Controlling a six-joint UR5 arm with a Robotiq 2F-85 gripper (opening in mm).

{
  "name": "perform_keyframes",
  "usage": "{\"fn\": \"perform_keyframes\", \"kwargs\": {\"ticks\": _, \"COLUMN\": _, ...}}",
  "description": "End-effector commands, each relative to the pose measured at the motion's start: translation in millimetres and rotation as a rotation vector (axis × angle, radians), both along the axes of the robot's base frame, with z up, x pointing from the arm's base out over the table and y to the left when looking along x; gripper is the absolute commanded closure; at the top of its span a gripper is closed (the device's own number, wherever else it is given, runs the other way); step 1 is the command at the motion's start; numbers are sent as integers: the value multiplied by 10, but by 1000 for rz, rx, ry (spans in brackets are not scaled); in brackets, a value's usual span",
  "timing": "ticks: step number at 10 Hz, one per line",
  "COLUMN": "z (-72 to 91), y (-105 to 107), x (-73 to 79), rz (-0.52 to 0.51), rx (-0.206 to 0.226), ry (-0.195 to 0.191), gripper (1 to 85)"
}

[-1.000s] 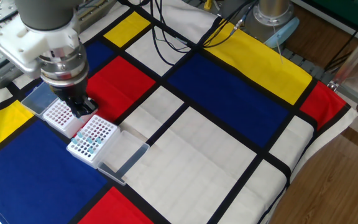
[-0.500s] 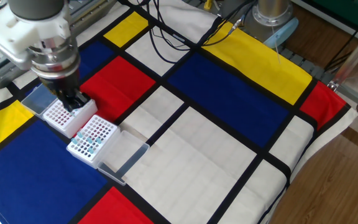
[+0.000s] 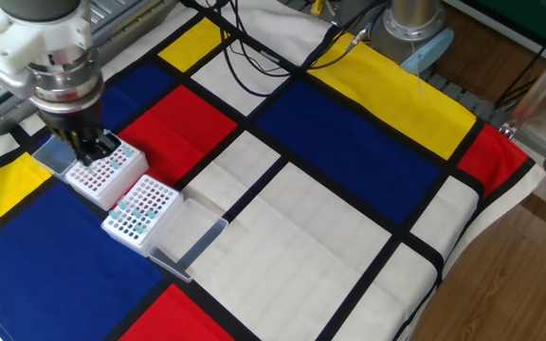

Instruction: Transfer all medium pipette tips from one holder to another

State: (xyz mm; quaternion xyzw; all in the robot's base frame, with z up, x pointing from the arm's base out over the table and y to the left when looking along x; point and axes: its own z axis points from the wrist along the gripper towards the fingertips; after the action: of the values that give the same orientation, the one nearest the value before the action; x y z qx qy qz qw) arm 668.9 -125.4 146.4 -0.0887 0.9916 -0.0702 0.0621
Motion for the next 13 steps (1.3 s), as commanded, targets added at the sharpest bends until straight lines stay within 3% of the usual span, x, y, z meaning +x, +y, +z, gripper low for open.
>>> {"fn": "perform_keyframes", "kwargs": {"ticks": 1, "z": -79, "y": -174, "x": 65, "rz": 45, "rx": 12, "ry": -22, "gripper": 753}}
{"fn": "perform_keyframes", "kwargs": {"ticks": 3, "z": -157, "y": -246, "x": 85, "rz": 68, "rx": 31, "ry": -39, "gripper": 753}}
{"fn": "perform_keyframes", "kwargs": {"ticks": 7, "z": -223, "y": -381, "x": 39, "rz": 75, "rx": 27, "ry": -48, "gripper": 760}}
{"fn": "perform_keyframes", "kwargs": {"ticks": 13, "z": -312, "y": -584, "x": -163, "rz": 52, "rx": 8, "ry": -37, "gripper": 770}}
